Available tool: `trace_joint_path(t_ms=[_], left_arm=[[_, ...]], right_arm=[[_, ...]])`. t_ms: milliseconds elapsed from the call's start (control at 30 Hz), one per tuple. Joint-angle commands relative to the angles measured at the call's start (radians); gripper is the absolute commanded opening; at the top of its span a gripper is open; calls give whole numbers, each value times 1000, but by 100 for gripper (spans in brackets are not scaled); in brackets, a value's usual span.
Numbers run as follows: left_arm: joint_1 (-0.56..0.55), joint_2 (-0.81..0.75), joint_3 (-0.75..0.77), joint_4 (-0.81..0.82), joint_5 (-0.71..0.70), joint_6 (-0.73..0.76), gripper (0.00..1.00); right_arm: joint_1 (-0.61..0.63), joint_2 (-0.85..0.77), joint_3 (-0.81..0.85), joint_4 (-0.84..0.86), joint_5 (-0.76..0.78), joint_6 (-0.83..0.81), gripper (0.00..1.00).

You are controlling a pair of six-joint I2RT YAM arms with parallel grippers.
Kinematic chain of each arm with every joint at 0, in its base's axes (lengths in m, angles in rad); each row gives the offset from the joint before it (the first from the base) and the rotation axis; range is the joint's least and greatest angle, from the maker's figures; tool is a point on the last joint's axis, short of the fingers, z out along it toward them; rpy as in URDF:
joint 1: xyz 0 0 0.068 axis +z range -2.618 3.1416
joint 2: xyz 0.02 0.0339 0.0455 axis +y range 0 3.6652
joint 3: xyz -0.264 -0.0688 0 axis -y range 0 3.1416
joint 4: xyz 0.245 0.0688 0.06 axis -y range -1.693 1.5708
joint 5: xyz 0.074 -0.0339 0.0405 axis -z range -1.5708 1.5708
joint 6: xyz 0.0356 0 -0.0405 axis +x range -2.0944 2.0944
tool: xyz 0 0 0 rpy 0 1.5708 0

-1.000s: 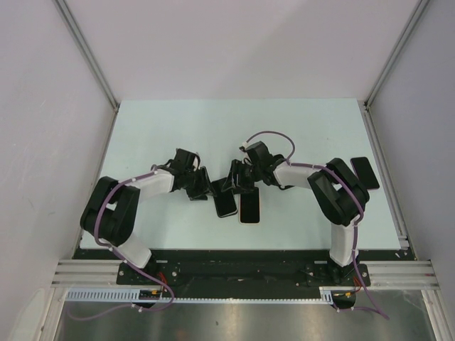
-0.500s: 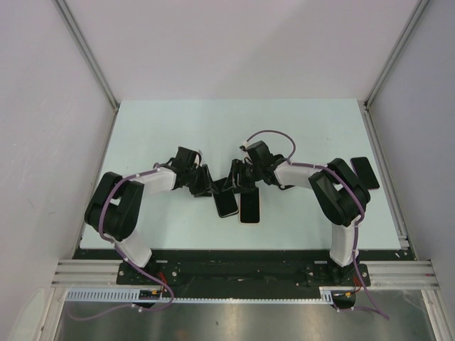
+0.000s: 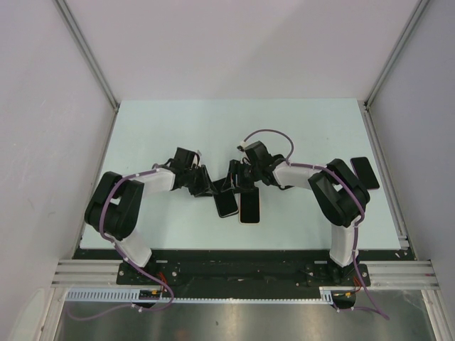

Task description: Put the phone into the phone case

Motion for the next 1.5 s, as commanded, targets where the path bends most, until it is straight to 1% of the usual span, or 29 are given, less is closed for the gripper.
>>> trace_joint_path(t_ms=[0,333,500,600,833,967,1133,1167,1267,1333,1367,1400,1467], left_arm=[[15,4,-37,-3,3,2,33],[15,13,-51,28,41,-21,31],[15,19,-46,22,35,-21,31],[15,30,-43,14,26,-21,30],[15,39,-40,-9,6,-15,28],[15,42,-39,-10,-2,-18,28],[15,53,-37,-6,6,-23,28],[15,53,-39,-6,6,-24,28],[15,48,-42,-7,6,-23,29],[15,45,-42,-10,1,-21,29],[15,45,-42,-10,-3,-19,30],[17,47,-42,-18,-6,-18,30],[15,50,-42,-20,-11,-18,30]], right_arm=[[-6,-24,21,-60,99,-58,59],[21,-3,21,-88,179,-98,59],[21,-8,21,-83,173,-105,62],[4,-20,21,-77,153,-79,63],[24,-15,21,-105,223,-100,63],[42,-23,21,-111,314,-112,67],[41,-20,21,-111,295,-118,70],[40,-21,21,-111,294,-118,72],[21,-21,21,-99,236,-123,73],[2,-26,21,-85,193,-124,71],[-4,-28,21,-80,170,-124,67],[-13,-28,19,-76,138,-121,65],[-27,-34,21,-76,133,-121,61]])
